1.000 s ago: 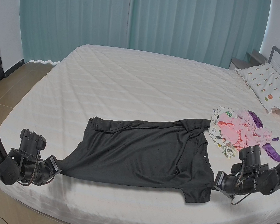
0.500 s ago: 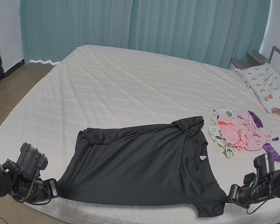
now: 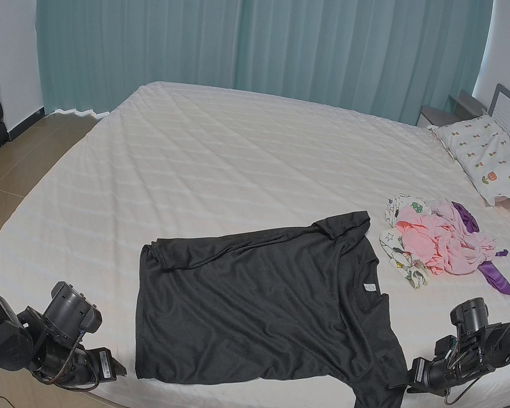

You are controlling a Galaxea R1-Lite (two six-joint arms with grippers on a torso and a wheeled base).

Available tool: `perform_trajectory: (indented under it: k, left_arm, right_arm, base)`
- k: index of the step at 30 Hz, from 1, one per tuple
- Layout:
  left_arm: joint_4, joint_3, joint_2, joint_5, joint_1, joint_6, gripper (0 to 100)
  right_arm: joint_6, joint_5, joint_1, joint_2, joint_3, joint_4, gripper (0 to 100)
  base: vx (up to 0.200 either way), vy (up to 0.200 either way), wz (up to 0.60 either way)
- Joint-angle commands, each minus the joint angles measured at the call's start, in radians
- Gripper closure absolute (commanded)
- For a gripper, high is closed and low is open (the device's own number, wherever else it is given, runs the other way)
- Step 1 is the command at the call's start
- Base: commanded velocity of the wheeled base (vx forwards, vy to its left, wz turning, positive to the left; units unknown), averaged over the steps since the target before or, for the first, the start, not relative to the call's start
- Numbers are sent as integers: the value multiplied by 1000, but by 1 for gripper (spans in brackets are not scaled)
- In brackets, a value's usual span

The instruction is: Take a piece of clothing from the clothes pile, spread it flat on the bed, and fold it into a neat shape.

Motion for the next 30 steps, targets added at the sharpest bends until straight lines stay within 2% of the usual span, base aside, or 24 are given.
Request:
perform_trajectory:
  k: [1, 9, 16, 19, 25, 30]
  left_arm:
    - [-6, -6, 49, 0, -10, -2, 0]
    - [-15, -80, 12, -4, 7, -12, 0]
    - [-12, -152, 15, -13, -4, -12, 0]
    - [-21, -144, 124, -14, -45, -15, 0]
    - [-193, -117, 227, -33, -48, -49, 0]
    - [-274, -97, 270, -37, -50, -46, 0]
  right_arm:
    - [1, 10, 4, 26, -16, -1, 0]
    - [16, 20, -35, -30, -74, -6, 0]
    - [21, 37, -21, -53, -107, -8, 0]
    - [28, 41, -2, -33, -94, -46, 0]
    - [93, 40, 2, 3, -67, -156, 0]
    - [105, 41, 11, 16, -42, -201, 0]
  base:
    - [0, 0, 0]
    - [0, 0, 0]
    - [0, 0, 0]
    - [0, 0, 0]
    - [0, 0, 0]
    - [0, 0, 0]
